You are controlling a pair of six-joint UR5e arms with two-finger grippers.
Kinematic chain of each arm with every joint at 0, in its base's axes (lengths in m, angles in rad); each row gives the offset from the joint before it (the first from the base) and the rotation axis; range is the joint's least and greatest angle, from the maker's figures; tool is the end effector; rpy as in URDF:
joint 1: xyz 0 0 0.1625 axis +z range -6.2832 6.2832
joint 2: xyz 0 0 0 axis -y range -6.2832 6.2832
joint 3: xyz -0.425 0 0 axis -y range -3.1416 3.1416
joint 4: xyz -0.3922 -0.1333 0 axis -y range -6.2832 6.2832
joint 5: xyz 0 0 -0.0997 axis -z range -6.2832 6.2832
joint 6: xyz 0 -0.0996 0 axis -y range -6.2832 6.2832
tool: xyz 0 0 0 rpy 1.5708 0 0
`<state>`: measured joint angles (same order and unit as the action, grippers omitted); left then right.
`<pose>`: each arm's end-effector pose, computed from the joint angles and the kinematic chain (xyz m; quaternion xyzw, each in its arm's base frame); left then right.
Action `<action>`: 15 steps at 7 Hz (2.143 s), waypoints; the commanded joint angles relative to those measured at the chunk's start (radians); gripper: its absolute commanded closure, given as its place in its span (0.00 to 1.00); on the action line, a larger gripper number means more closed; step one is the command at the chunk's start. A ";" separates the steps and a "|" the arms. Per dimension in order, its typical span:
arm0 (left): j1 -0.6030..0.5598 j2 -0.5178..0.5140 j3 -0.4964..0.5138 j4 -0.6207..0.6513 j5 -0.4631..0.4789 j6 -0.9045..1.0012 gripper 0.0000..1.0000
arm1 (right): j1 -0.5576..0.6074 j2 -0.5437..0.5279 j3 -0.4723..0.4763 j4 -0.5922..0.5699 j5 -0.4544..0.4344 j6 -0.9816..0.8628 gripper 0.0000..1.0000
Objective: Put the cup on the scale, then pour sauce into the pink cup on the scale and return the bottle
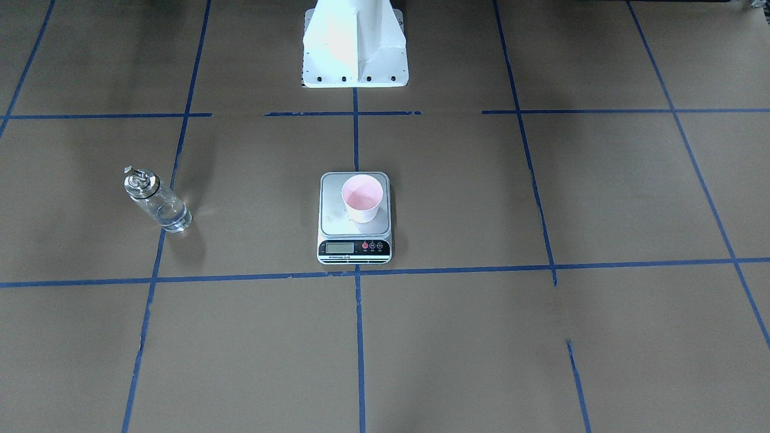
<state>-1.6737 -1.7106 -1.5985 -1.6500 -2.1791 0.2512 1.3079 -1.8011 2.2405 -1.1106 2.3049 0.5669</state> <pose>-0.1338 -0.5518 0.5729 0.1679 0.2719 0.1069 0.9415 -0.0339 -0.3822 0.3774 0.2411 -0.4593 -0.0270 0.8545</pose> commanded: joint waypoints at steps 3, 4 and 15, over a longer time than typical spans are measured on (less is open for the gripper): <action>-0.001 -0.001 -0.001 -0.001 -0.002 0.002 0.00 | -0.007 -0.018 -0.194 0.374 0.004 -0.264 0.00; -0.001 0.000 -0.005 -0.001 -0.002 0.002 0.00 | -0.009 0.009 -0.322 0.535 0.022 -0.316 0.00; -0.001 -0.001 -0.008 -0.001 -0.030 0.000 0.00 | -0.038 0.143 -0.653 1.101 0.143 0.161 0.01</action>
<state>-1.6751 -1.7118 -1.6083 -1.6501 -2.2089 0.2516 1.2715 -1.6014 1.5085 -0.0103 2.4695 0.5588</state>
